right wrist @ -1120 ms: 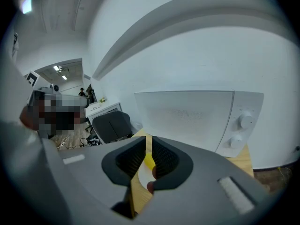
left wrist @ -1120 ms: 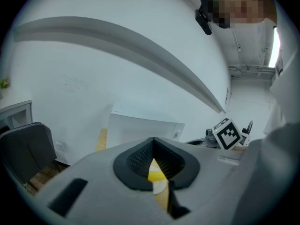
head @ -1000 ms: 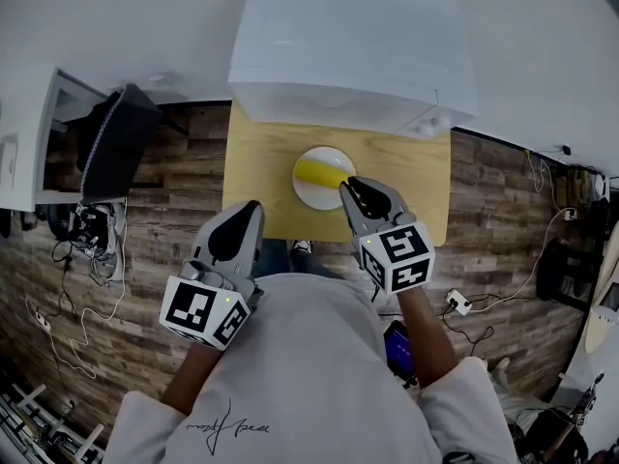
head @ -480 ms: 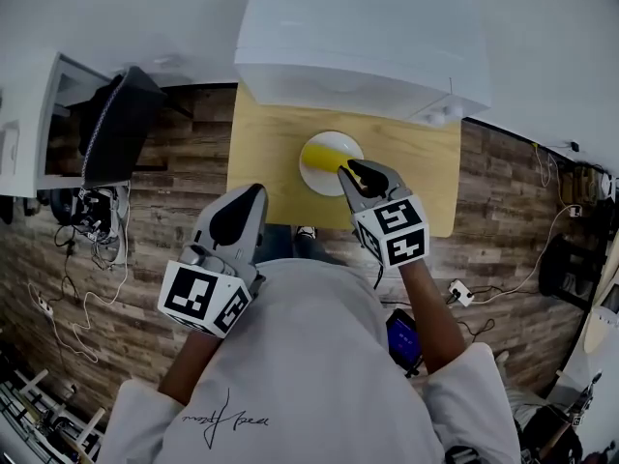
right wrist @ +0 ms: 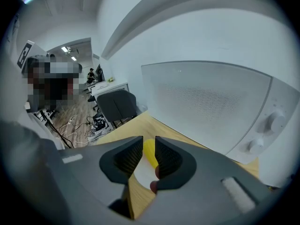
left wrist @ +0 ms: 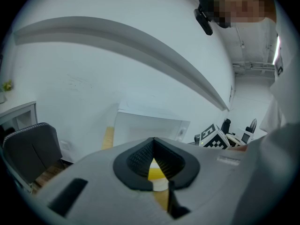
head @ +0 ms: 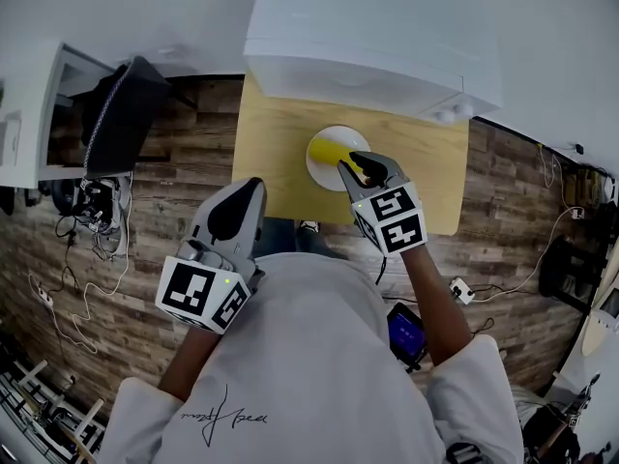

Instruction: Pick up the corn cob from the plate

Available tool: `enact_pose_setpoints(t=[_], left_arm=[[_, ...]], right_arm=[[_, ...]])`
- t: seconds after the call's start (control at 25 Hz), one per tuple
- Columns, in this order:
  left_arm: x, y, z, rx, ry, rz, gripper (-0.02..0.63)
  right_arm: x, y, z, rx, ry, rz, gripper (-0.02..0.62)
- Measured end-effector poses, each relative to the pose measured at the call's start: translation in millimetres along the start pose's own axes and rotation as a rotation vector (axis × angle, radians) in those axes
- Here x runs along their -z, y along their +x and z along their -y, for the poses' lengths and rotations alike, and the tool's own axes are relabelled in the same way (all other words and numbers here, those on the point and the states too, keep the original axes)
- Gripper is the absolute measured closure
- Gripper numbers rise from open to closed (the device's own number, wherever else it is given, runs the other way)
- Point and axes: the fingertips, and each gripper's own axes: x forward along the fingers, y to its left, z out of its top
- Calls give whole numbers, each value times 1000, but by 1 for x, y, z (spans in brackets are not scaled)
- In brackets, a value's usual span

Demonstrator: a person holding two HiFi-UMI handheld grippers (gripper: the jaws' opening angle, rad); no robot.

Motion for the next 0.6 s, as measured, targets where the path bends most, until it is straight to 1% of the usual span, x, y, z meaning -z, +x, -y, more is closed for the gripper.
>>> enact_pose_setpoints(t=[0.12,0.2,0.4,0.6], left_arm=[[0,0,-2,-4,-2,-1,612],[1,0,-2,-6,-3,-1,613],[1,-1,-5,-10,-8,-4,612],[0,1,-6,-14,-5,-7,613]], right_arm=[[5,7,-1,-13,-14,-30,492],[9,12,0,-21,-13,-50,474],[17,23,1,-31,-19,-86,466],[31,35,3,-48,-50,-154,440]])
